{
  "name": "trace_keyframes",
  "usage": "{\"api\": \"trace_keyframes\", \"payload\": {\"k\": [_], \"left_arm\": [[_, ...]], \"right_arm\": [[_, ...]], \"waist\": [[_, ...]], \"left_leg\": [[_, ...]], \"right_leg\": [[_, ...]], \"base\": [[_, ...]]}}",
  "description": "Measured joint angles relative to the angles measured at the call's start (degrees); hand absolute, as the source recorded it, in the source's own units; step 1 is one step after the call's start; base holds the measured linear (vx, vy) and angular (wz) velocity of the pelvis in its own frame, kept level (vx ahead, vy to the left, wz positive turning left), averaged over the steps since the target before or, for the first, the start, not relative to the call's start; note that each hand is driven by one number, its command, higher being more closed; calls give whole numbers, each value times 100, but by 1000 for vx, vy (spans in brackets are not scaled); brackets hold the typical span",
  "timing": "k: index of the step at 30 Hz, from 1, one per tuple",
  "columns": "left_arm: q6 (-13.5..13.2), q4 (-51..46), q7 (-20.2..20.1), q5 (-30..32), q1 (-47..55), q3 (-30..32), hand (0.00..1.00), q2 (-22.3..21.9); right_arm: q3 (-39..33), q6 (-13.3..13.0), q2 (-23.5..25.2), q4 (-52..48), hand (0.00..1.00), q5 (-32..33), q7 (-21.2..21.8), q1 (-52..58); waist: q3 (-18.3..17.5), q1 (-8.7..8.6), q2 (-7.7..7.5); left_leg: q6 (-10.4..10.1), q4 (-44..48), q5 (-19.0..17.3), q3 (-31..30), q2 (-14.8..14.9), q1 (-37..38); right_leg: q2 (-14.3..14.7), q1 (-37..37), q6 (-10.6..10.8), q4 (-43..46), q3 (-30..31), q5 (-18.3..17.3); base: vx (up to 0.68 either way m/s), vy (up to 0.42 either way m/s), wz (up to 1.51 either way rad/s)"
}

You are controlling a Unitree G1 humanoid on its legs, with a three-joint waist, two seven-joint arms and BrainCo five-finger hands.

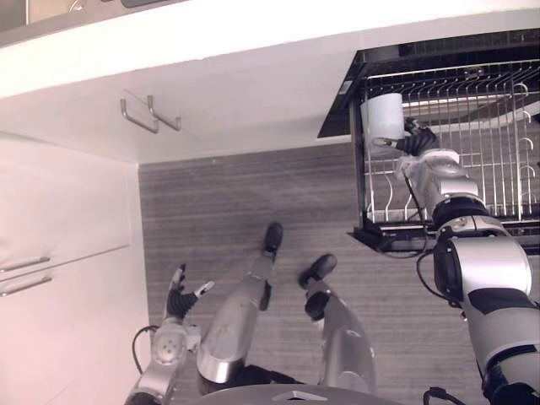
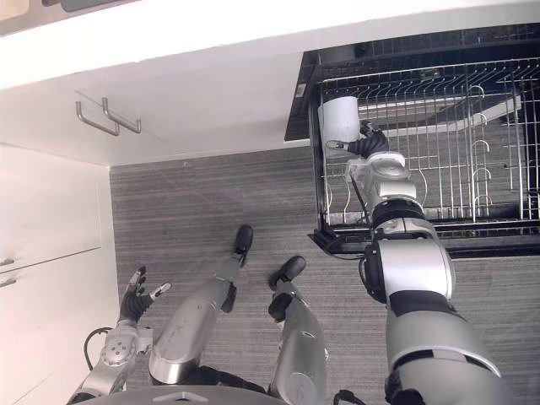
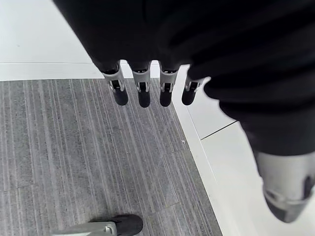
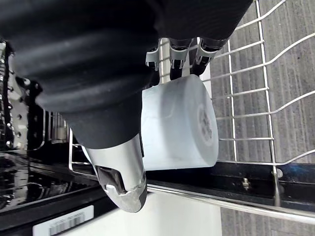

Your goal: Walk over to the sink, pick up the cup, carry it to the dishwasher, place the cup inside the dishwasher, then close the dishwasher door

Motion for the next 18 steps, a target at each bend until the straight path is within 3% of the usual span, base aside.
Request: {"api": "trace_keyframes", "payload": {"k": [9, 12, 14, 18], "left_arm": [[26, -155, 88, 12, 74, 68, 0, 3], [28, -178, 89, 21, 223, 268, 0, -2], [24, -38, 92, 27, 384, 491, 0, -2], [42, 354, 104, 75, 555, 773, 0, -60]], "right_arm": [[-14, -376, -34, -2392, 0, 461, -2, 1010], [-247, -452, 266, -3180, 0, 514, 12, 1726], [-515, -570, 659, -3921, 0, 542, 31, 2594], [-753, -858, 1420, -5320, 0, 736, 201, 4076]], "waist": [[-7, -416, -52], [-109, -542, -253], [-403, -678, -472], [-877, -834, -660]], "left_leg": [[-51, -21, -41, 214, 119, 500], [-98, -23, -106, 347, 179, 622], [-144, -25, -191, 401, 210, 644], [-160, -22, -314, 511, 210, 854]], "right_leg": [[198, 540, -12, -356, 195, 128], [325, 735, -21, -668, 301, 264], [424, 844, -15, -960, 356, 366], [512, 1177, 21, -1338, 447, 496]], "base": [[-21, -55, -14], [-6, -50, -25], [42, -41, -14], [93, -23, -17]]}}
